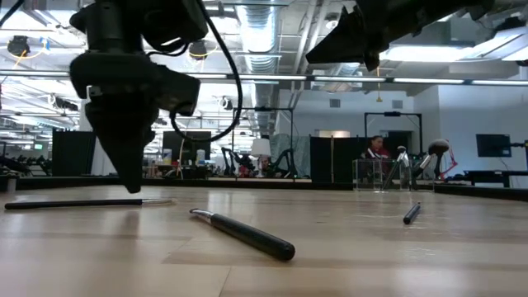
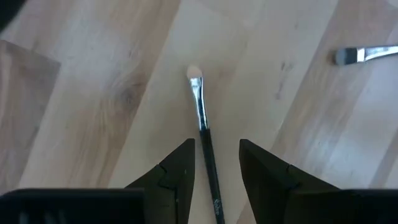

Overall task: Put items in baskets/containers
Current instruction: Put the black eyeshadow brush into the middle section of the transparent organizer

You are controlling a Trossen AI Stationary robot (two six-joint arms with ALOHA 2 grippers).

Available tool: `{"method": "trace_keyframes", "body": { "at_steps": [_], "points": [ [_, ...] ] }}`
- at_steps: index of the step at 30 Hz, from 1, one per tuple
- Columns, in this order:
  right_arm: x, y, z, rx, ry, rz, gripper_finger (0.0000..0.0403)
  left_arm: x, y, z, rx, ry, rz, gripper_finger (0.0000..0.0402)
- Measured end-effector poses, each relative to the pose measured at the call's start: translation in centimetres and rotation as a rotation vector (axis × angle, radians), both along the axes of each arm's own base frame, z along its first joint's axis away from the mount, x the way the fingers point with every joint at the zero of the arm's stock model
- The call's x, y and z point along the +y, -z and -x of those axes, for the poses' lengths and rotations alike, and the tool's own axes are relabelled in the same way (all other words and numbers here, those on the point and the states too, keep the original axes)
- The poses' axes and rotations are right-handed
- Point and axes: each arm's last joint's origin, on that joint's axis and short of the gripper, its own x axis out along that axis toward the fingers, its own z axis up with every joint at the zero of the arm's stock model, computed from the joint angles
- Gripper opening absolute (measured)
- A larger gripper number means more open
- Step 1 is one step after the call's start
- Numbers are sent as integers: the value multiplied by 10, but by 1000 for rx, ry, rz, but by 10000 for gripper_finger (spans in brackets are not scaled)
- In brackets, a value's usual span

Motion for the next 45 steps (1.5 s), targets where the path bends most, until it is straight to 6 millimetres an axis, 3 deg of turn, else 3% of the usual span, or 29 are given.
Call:
{"method": "trace_keyframes", "body": {
  "at_steps": [9, 15, 23, 28, 35, 45],
  "points": [
    [0, 1, 0, 2, 6, -13, 0, -1, -2, -10, -13, -28, -44, 122],
    [0, 2, 1, 13, 6, -10, 0, -4, 12, -11, 36, -24, -79, 109],
    [-1, 2, 1, 17, 9, -9, 0, -8, 16, -10, 34, -13, -170, 93],
    [-1, 2, 1, 17, 9, -9, 0, -8, 20, -6, 46, 5, -208, 74],
    [-1, 2, 1, 17, 9, -9, 0, -5, 21, -4, 58, 29, -243, 14],
    [-1, 5, 2, 46, 9, -1, 0, 5, 11, -3, 33, 52, -251, 12]
  ]
}}
